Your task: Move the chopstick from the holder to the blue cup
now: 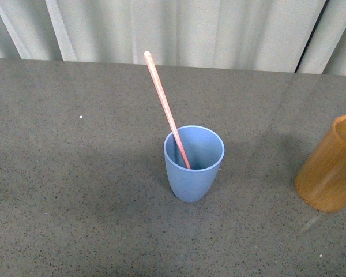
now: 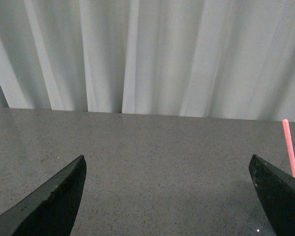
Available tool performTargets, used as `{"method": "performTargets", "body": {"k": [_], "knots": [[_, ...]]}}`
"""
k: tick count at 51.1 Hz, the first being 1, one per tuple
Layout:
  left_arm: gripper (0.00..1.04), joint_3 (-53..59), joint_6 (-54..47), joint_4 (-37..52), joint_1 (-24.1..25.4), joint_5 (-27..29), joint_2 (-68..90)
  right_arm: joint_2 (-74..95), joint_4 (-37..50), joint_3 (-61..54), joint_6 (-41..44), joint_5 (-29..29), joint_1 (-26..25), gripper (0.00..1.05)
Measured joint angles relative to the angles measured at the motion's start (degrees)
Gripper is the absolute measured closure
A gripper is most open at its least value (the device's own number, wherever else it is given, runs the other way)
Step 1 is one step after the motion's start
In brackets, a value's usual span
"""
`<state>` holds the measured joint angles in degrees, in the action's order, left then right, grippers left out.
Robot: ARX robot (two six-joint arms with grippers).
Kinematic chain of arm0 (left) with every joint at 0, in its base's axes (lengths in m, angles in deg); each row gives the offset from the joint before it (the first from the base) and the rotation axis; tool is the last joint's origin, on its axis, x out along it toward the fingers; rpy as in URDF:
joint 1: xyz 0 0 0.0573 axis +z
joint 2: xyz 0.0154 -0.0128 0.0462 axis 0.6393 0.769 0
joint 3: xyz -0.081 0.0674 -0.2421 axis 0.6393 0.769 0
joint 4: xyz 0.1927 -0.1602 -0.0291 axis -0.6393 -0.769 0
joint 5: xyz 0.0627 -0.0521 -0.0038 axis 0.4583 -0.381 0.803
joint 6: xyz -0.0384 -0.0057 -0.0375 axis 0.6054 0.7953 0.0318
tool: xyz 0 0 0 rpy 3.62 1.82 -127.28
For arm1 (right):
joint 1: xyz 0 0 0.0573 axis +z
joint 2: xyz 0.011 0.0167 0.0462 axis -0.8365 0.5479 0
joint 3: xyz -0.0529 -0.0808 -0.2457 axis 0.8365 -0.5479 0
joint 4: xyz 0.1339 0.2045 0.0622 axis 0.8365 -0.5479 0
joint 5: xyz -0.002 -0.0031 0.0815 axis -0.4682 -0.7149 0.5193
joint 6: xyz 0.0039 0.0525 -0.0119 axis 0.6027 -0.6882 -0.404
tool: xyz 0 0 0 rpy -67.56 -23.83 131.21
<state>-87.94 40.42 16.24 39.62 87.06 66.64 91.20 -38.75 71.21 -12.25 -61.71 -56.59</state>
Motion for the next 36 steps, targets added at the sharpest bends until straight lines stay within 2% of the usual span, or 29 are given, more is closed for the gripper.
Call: {"method": "performTargets", "body": {"k": [36], "knots": [[0.07, 0.0, 0.0, 0.0, 0.0, -0.04, 0.0, -10.78, -7.3, -2.19, 0.07, -0.09, -0.09, 1.04]]}}
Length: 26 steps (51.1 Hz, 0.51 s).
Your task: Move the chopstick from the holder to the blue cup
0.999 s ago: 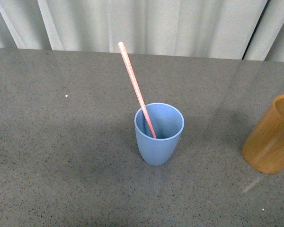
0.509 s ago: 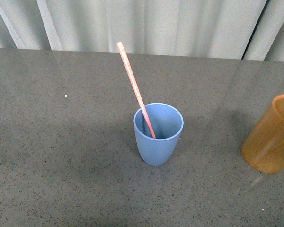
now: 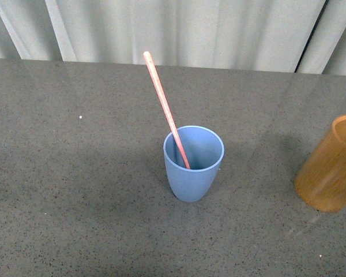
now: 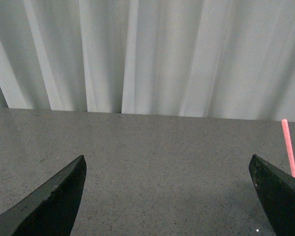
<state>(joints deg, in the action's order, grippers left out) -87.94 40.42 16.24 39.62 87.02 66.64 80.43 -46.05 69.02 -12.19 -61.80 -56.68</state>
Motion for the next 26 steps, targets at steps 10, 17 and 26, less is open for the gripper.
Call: {"method": "performTargets", "body": {"k": [10, 17, 26], "knots": [[0.07, 0.0, -0.02, 0.0, 0.0, 0.0, 0.0, -4.09, -4.52, 0.09, -0.02, -0.02, 0.0, 1.04], [0.07, 0.0, 0.0, 0.0, 0.0, 0.02, 0.02, -11.37, -11.78, 0.04, -0.02, -0.02, 0.0, 1.04], [0.07, 0.0, 0.0, 0.0, 0.0, -0.02, -0.02, -11.63, -12.02, 0.04, -0.02, -0.07, 0.0, 1.04]]}}
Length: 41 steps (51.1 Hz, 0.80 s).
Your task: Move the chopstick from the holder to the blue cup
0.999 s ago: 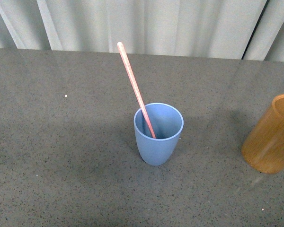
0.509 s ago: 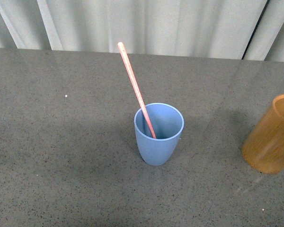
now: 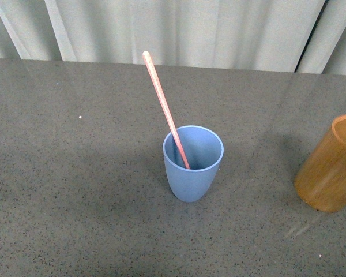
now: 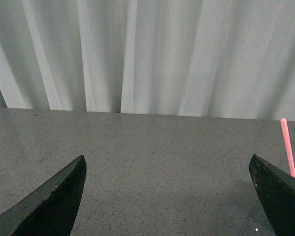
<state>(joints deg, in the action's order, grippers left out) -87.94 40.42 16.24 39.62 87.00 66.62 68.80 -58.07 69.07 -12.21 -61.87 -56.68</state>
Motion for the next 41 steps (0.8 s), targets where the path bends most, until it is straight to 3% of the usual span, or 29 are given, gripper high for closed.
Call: {"method": "performTargets", "body": {"k": [7, 36, 41], "knots": [[0.07, 0.0, 0.0, 0.0, 0.0, 0.02, -0.02, 0.0, -0.02, 0.0, 0.02, 0.02, 0.0, 1.03], [0.07, 0.0, 0.0, 0.0, 0.0, 0.0, -0.02, 0.0, -0.02, 0.0, 0.02, 0.02, 0.0, 0.17], [0.07, 0.0, 0.0, 0.0, 0.0, 0.0, -0.02, 0.0, -0.02, -0.02, -0.02, 0.02, 0.0, 0.08]]}}
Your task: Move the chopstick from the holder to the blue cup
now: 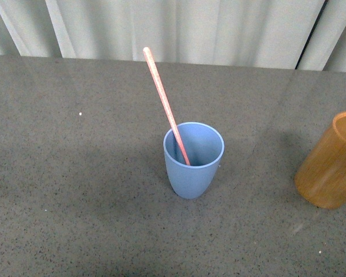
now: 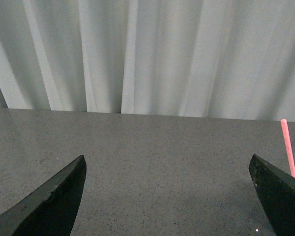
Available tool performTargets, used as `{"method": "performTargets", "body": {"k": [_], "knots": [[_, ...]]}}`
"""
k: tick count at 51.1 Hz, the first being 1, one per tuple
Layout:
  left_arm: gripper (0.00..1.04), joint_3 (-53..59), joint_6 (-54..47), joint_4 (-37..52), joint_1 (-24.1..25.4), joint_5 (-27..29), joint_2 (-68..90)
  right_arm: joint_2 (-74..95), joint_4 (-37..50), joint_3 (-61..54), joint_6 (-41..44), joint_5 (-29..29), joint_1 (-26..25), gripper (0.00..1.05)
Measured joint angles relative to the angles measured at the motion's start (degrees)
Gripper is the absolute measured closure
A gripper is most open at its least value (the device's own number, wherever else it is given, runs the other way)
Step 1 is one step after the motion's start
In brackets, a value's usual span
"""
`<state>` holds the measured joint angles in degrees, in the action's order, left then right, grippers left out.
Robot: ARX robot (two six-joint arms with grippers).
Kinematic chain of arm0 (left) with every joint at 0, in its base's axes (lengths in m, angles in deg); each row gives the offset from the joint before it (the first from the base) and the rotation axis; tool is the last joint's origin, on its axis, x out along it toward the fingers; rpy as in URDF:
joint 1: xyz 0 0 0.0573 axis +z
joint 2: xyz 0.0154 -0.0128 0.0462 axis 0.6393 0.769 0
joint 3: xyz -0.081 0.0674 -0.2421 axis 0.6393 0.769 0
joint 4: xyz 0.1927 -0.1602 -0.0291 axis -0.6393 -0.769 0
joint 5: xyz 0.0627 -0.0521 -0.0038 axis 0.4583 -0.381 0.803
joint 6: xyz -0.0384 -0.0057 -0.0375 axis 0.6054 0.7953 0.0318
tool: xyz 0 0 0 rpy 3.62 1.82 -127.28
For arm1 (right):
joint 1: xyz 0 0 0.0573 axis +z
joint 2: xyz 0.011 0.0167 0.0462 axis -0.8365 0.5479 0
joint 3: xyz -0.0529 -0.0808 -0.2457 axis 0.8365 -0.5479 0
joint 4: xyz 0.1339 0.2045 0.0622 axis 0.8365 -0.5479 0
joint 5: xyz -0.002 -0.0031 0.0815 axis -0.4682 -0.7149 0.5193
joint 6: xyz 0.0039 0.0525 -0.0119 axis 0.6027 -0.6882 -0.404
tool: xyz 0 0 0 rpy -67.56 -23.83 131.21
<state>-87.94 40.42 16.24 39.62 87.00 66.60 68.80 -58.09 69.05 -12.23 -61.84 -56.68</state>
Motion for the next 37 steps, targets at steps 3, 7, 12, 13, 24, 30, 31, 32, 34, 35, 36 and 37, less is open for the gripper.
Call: {"method": "performTargets", "body": {"k": [3, 7, 12, 13, 24, 30, 31, 32, 34, 35, 36, 37], "knots": [[0.07, 0.0, -0.02, 0.0, 0.0, 0.0, 0.0, 0.0, 0.0, 0.0, 0.02, 0.0, 0.0, 0.11], [0.07, 0.0, 0.0, 0.0, 0.0, 0.0, 0.0, 0.0, 0.0, 0.0, 0.02, 0.0, 0.0, 0.1], [0.07, 0.0, 0.0, 0.0, 0.0, 0.0, 0.0, 0.0, 0.0, 0.02, 0.02, 0.0, 0.0, 0.1], [0.07, 0.0, -0.02, 0.0, 0.0, 0.0, 0.0, 0.0, 0.0, 0.0, 0.02, 0.0, 0.0, 0.1], [0.07, 0.0, -0.02, 0.0, 0.0, 0.0, 0.0, 0.0, 0.0, 0.02, 0.02, 0.0, 0.0, 0.1], [0.07, 0.0, 0.0, 0.0, 0.0, 0.0, 0.0, 0.0, 0.0, 0.0, 0.02, 0.0, 0.0, 0.1], [0.07, 0.0, 0.0, 0.0, 0.0, 0.0, 0.0, 0.0, 0.0, 0.02, 0.02, 0.0, 0.0, 0.1], [0.07, 0.0, 0.0, 0.0, 0.0, 0.0, 0.0, 0.0, 0.0, 0.02, 0.02, 0.0, 0.0, 0.1], [0.07, 0.0, 0.0, 0.0, 0.0, 0.0, 0.0, 0.0, 0.0, 0.02, 0.02, 0.0, 0.0, 0.1], [0.07, 0.0, 0.0, 0.0, 0.0, 0.0, 0.0, 0.0, 0.0, 0.02, 0.02, 0.0, 0.0, 0.1], [0.07, 0.0, 0.0, 0.0, 0.0, 0.0, 0.0, 0.0, 0.0, 0.02, 0.02, 0.0, 0.0, 0.1], [0.07, 0.0, 0.0, 0.0, 0.0, 0.0, 0.0, 0.0, 0.0, 0.02, 0.02, 0.0, 0.0, 0.1]]}}
